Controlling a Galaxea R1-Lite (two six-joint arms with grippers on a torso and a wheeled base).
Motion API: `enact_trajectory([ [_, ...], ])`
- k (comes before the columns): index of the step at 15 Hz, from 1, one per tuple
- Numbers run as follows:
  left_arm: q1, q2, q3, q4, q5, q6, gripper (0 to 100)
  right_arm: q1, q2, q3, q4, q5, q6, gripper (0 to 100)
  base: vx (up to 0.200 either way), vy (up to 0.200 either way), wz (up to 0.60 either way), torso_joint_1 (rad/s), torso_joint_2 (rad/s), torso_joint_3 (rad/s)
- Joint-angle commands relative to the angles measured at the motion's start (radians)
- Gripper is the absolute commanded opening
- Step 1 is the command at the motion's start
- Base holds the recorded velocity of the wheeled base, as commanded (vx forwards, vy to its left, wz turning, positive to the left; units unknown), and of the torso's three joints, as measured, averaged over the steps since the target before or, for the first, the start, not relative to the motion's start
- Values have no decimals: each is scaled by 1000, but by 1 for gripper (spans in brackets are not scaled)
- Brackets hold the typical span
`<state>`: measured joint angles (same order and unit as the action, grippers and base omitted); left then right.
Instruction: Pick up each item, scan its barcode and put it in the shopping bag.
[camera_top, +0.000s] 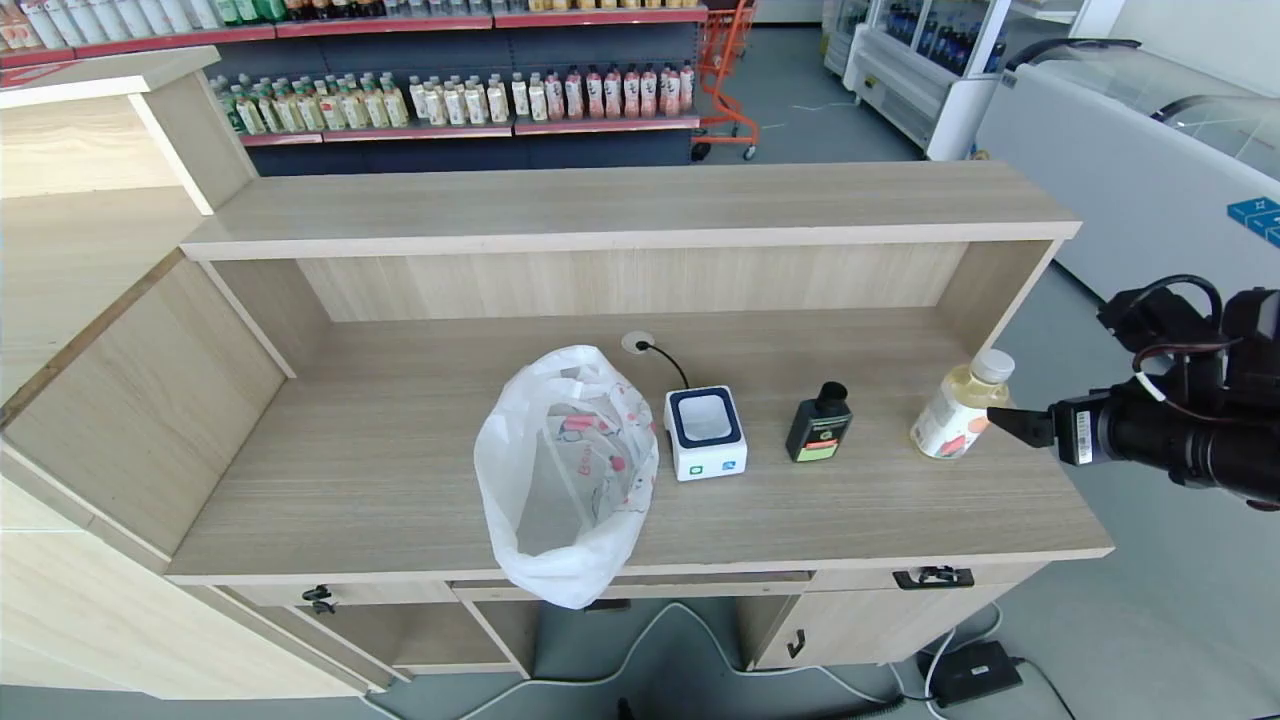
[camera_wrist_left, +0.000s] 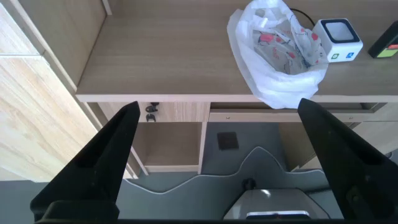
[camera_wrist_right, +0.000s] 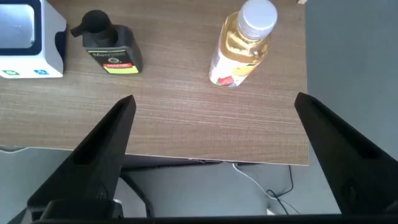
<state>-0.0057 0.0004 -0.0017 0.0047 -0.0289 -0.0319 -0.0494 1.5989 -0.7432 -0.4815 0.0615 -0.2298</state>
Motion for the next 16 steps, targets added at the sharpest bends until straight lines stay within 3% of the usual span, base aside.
enact_trajectory([
  [1, 0, 0, 0, 0, 0, 0, 100, 13, 82, -18, 4, -12, -23, 100, 0, 0, 0, 0, 0, 0],
  [7, 0, 0, 0, 0, 0, 0, 100, 3, 228, -108, -3, -60, -161, 100, 0, 0, 0, 0, 0, 0],
  [12, 0, 0, 0, 0, 0, 0, 100, 29, 299, -125, -5, -89, -169, 100, 0, 0, 0, 0, 0, 0],
  [16, 0, 0, 0, 0, 0, 0, 100, 60, 377, -216, -6, -83, -171, 100, 0, 0, 0, 0, 0, 0],
])
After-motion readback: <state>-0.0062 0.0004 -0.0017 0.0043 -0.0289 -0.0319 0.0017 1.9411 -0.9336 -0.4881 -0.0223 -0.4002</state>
